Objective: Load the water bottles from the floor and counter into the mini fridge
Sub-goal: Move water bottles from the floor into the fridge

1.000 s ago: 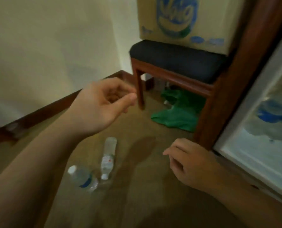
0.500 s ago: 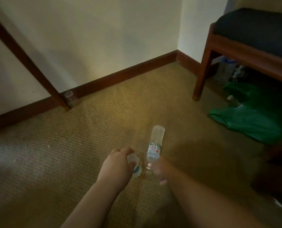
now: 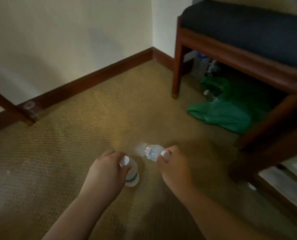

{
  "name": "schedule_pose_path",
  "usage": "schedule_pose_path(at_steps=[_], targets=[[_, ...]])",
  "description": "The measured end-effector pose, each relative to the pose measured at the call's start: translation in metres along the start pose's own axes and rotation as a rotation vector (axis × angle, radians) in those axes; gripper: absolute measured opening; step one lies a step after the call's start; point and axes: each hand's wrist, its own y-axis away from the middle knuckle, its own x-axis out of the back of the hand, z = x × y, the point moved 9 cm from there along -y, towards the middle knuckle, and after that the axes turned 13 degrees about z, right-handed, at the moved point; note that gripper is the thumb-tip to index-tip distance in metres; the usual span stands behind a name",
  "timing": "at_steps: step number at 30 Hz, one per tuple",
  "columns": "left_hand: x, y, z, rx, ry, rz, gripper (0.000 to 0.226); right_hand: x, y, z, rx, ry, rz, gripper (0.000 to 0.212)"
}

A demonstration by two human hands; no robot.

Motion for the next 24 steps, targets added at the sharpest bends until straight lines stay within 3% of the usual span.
schedule_pose_path(at_steps=[3, 6, 9, 13, 15, 18, 21, 24], targets=[[0.016, -0.009, 0.062, -0.16, 0.009, -0.045, 0.007, 0.1, 0.014, 0.0, 0.124, 0.075, 0.022, 0.015], [0.037, -0.009, 0.15, -0.399, 0.046, -0.045, 0.012, 0.209, 0.038, 0.017, 0.178, 0.153, 0.144, 0.015], [0.061, 0.007, 0.25, -0.627, 0.109, -0.051, 0.008, 0.316, 0.068, 0.045, 0.132, 0.202, 0.277, 0.014], [0.082, 0.032, 0.361, -0.814, 0.174, 0.028, 0.026, 0.433, 0.113, 0.085, 0.071, 0.21, 0.519, 0.009], [0.091, 0.053, 0.412, -0.91, 0.3, 0.019, 0.035, 0.483, 0.134, 0.107, 0.054, 0.218, 0.736, 0.014], [0.101, 0.093, 0.477, -1.016, 0.375, -0.001, 0.02, 0.54, 0.157, 0.141, -0.046, 0.131, 0.969, 0.017], [0.094, 0.125, 0.525, -1.054, 0.404, -0.115, 0.022, 0.584, 0.17, 0.164, -0.145, 0.056, 1.109, 0.014], [0.071, 0.147, 0.566, -1.075, 0.448, -0.225, 0.018, 0.618, 0.168, 0.175, -0.187, 0.152, 1.213, 0.011]])
